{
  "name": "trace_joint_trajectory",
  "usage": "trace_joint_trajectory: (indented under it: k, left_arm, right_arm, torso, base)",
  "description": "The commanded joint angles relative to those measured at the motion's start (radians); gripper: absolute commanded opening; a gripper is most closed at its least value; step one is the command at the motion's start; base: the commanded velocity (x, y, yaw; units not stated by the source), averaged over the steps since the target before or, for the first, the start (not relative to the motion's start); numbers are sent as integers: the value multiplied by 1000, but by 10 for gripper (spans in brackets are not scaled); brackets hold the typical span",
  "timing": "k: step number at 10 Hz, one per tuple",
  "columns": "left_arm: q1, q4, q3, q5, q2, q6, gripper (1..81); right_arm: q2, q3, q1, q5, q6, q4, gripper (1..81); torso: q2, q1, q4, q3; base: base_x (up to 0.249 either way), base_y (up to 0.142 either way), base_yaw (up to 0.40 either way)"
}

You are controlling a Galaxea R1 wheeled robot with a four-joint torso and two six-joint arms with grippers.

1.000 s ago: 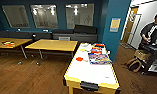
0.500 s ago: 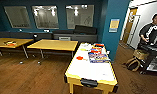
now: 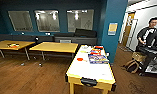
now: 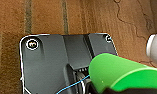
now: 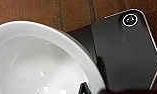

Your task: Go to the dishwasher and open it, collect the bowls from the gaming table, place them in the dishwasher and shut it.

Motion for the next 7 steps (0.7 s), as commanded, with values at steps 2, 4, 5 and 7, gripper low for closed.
trace_joint_trajectory:
  k: [2,4,5,7]
  left_arm:
    - [-54,12,14,23,-17,4,10]
    - [-54,11,5,23,-12,4,10]
    - [-54,11,-1,23,-6,4,10]
    - [-51,11,-17,26,7,4,10]
  right_arm:
    - [8,4,48,-42,-9,-25,10]
    - [23,-21,48,-42,-9,-25,10]
    - [31,-31,46,-44,-9,-26,10]
    - [44,-50,43,-42,-10,-35,10]
  torso:
    - [0,0,0,0]
    - [0,-1,0,0]
    - [-1,-2,0,0]
    - [-1,-2,0,0]
  base:
    - [-111,0,0]
    - [-38,0,0]
    - [0,0,0]
    - [0,0,0]
